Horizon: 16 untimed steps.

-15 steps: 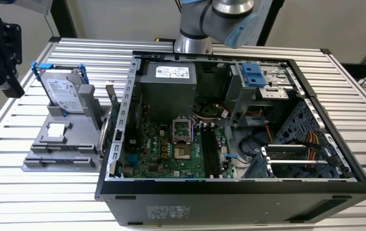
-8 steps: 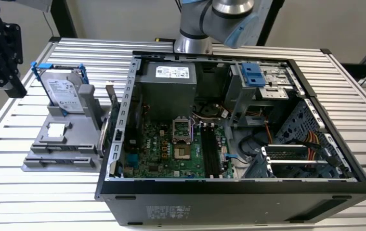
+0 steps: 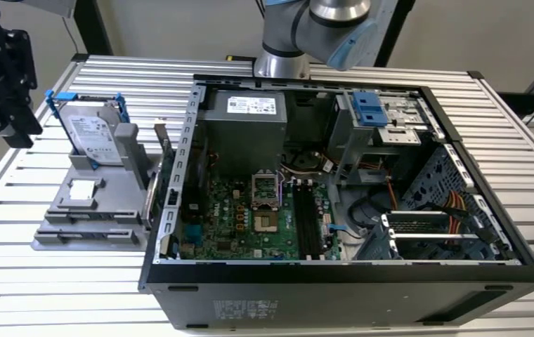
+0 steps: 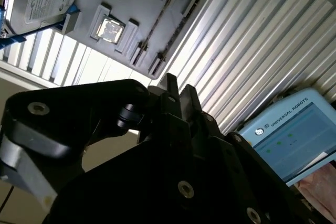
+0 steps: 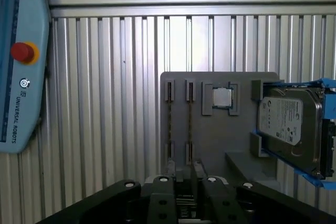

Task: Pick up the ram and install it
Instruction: 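Pick up the ram and move it above insertion slot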

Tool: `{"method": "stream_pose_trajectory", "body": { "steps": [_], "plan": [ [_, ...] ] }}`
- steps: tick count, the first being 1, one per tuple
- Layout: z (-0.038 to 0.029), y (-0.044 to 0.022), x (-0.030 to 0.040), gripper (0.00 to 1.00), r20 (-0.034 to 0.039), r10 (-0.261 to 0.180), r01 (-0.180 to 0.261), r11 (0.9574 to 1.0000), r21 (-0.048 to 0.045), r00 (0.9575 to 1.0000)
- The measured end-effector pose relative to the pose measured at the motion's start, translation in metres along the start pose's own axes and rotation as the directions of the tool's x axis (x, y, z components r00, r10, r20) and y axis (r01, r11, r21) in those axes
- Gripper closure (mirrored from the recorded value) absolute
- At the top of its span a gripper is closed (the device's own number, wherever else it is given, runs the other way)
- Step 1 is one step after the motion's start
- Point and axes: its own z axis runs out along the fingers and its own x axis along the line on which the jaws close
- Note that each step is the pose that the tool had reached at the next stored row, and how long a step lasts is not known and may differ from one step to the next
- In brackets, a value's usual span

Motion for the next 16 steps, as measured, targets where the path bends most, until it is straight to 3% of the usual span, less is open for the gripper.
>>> {"method": "stream_pose_trajectory", "body": {
  "steps": [16],
  "plan": [
    [0.0001, 0.0000, 0.0000, 0.00, 0.0001, -0.008, 0.008, 1.0000, 0.0024, 1.0000]
  ]
}}
